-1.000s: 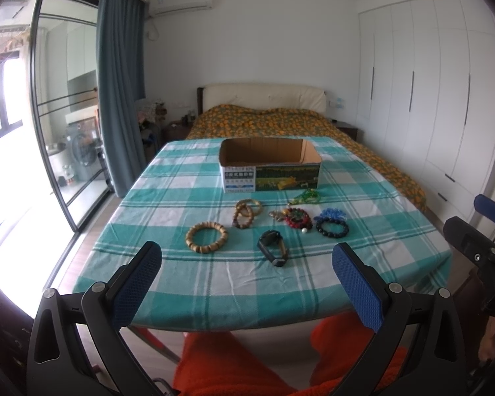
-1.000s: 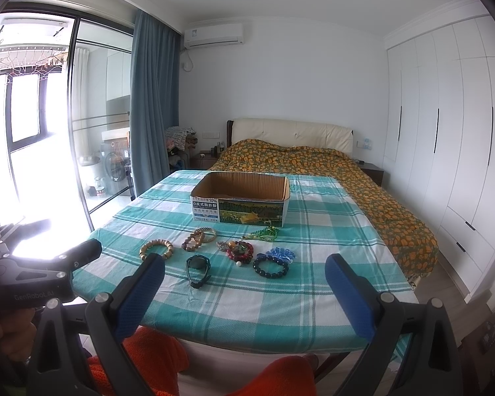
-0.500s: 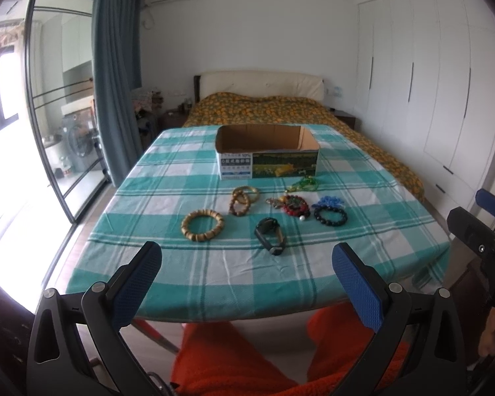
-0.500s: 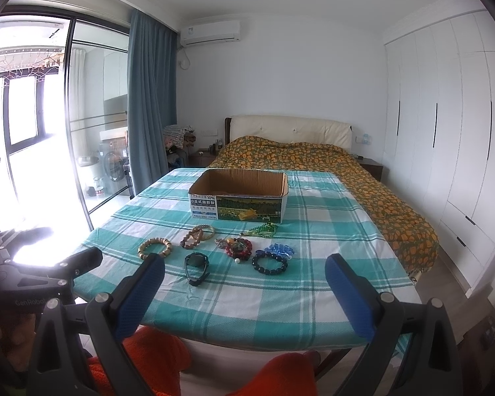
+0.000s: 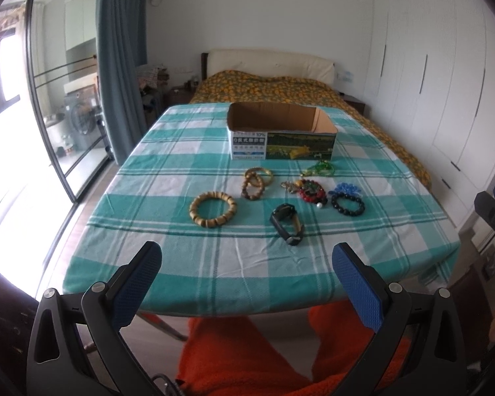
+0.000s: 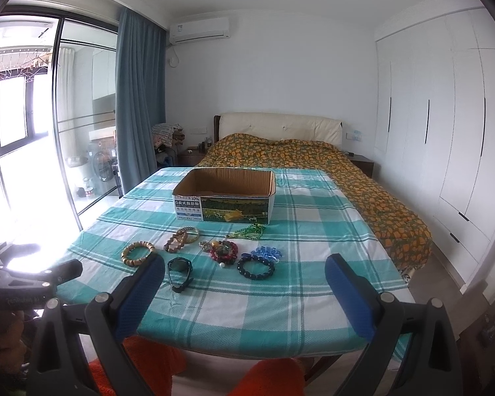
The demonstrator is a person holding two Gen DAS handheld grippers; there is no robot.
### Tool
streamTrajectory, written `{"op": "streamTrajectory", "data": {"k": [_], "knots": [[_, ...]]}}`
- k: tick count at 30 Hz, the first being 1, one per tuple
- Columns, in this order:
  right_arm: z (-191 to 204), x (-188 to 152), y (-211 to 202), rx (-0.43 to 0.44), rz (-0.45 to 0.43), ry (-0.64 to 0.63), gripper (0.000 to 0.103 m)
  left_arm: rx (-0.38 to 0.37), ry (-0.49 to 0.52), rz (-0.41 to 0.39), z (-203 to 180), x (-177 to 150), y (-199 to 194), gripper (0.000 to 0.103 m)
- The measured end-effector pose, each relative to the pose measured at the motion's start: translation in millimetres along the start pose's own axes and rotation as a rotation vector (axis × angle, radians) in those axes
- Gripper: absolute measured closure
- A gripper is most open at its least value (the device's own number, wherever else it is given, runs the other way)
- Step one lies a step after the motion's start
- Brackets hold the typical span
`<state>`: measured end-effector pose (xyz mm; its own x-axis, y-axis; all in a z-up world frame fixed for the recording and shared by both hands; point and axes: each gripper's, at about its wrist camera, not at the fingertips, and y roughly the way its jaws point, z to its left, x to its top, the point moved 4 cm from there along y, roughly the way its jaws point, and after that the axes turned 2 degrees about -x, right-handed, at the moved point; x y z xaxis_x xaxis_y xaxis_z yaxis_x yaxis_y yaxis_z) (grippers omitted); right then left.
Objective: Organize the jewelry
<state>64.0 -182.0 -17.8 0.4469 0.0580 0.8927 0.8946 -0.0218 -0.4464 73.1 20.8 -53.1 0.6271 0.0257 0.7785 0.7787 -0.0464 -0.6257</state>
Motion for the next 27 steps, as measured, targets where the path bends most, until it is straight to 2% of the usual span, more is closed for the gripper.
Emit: {"op": "streamTrajectory", "data": {"k": [6,15,27], "knots": [[-14.2,1.4,25.5,-0.031,0.030,0.014,0.003,-0.038,-0.018,0.038,10.4,1.5,23.3,0.000],[-34.3,-7.6,69.4,-0.001,0.090,0.034,0.003,0.002,-0.015,0.048,27.1,7.2,54.9,0.000],[-37.8,-37.6,133.3,0.048,0.224,0.021,0.003,0.025,-0.102,0.171,64.8,-2.9,117.3,0.000]]}}
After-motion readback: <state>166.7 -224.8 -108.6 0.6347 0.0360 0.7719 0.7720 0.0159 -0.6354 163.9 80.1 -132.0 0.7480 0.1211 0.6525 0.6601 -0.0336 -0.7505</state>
